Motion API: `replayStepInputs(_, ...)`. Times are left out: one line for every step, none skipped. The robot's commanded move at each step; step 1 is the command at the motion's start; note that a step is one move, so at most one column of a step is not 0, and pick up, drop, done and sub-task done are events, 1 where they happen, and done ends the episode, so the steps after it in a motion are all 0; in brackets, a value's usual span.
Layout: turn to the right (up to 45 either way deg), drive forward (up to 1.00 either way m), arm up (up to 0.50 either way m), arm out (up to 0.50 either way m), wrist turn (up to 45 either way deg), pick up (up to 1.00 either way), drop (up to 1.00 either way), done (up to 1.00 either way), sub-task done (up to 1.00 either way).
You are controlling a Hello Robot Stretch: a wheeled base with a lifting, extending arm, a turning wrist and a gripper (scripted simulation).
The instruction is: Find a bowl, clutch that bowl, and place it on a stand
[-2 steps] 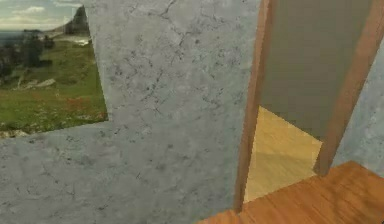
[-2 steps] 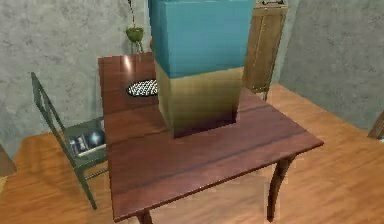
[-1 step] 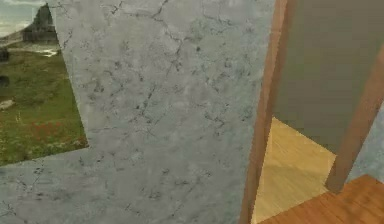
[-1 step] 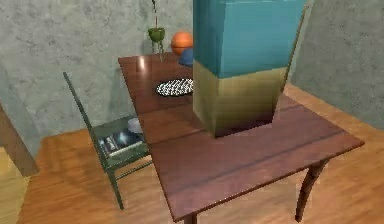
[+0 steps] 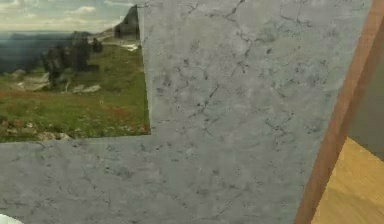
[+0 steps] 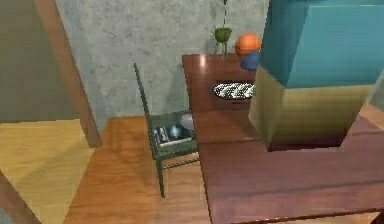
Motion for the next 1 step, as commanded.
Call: replayStepInputs(0.0,0.3,0.0,0.0,0.0,0.0,0.0,0.0,0.0)
